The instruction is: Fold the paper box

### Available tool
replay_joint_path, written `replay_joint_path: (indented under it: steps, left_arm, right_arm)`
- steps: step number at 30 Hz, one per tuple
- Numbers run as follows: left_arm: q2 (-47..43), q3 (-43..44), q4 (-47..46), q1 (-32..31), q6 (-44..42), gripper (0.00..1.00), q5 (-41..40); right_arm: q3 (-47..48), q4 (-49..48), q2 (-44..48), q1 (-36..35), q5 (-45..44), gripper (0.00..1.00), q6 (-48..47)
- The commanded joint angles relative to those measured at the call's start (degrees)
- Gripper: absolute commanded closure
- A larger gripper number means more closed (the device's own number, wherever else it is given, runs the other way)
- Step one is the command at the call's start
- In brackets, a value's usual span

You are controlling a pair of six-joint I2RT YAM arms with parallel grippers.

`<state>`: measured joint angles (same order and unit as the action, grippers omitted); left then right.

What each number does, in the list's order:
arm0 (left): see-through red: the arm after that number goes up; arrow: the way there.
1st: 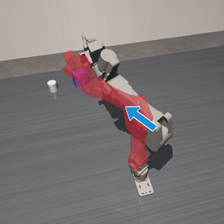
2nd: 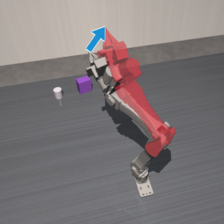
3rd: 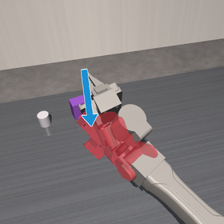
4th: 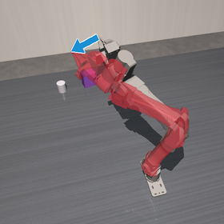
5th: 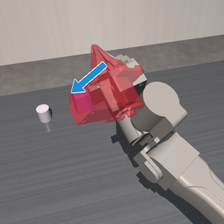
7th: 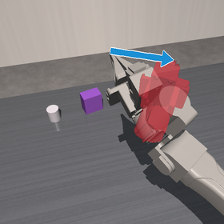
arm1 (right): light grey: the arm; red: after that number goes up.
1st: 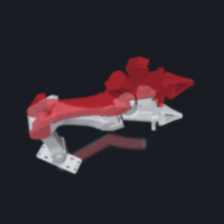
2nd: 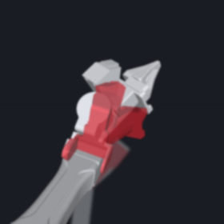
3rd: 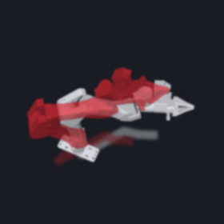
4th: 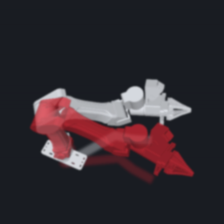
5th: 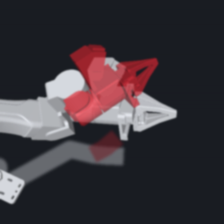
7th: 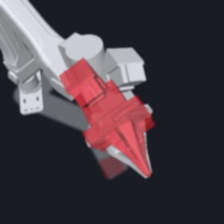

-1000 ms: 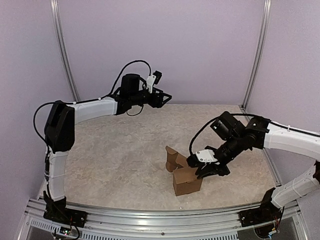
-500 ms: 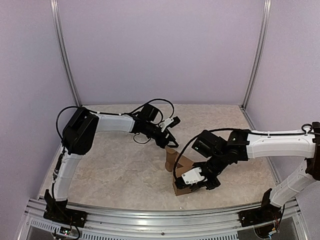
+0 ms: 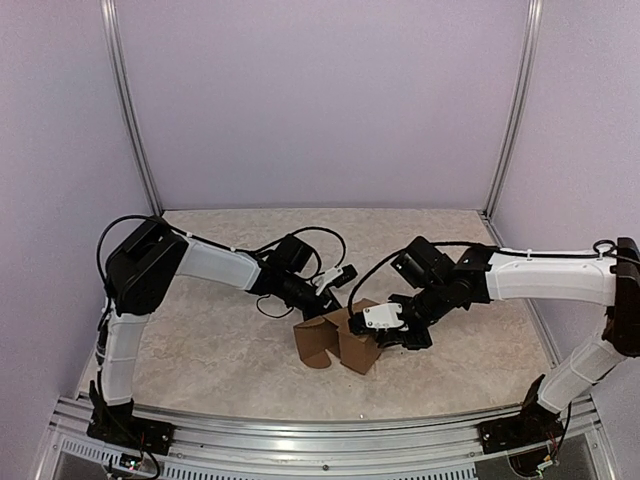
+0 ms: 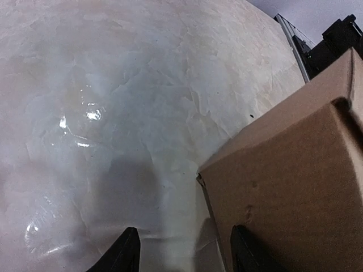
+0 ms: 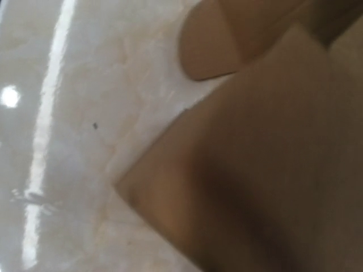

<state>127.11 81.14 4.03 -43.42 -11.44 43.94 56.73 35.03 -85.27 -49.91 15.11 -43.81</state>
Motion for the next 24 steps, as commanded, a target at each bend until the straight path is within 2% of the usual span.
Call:
replay_joint_path:
  steps: [1,5,10,13,19,24]
  left_arm:
    - [-2.9,-1.0,-7.1,-2.2,5.4,0.47,-2.4]
    - [-2.1,-0.5,-9.6,-2.5,10.8,0.46,-7.1]
    - [-2.9,-0.2,-11.4,-4.1,17.4,0.47,-12.0]
    - [-3.9,-0.4,-12.1,-4.8,22.2,0.46,-11.9]
    - [-4.6,-2.9,-15.5,-5.6,31.8,0.46,-11.7]
    - [-3.2,-2.5,-12.5,-4.0,37.3,0.47,-12.9]
  right_arm:
    - [1.5,-3.3,-1.9,0.5,0.8,0.91,0.7]
    - [2.3,-2.3,-2.7,0.5,4.2,0.89,-0.4]
    - [4.1,-3.5,-3.6,0.6,3.5,0.89,1.8]
    - [6.7,-4.1,-5.8,1.0,2.2,0.89,3.9]
    - [12.2,-1.7,-10.2,2.5,8.9,0.89,6.2]
    - [15.5,1.0,-14.2,3.7,12.4,0.89,7.7]
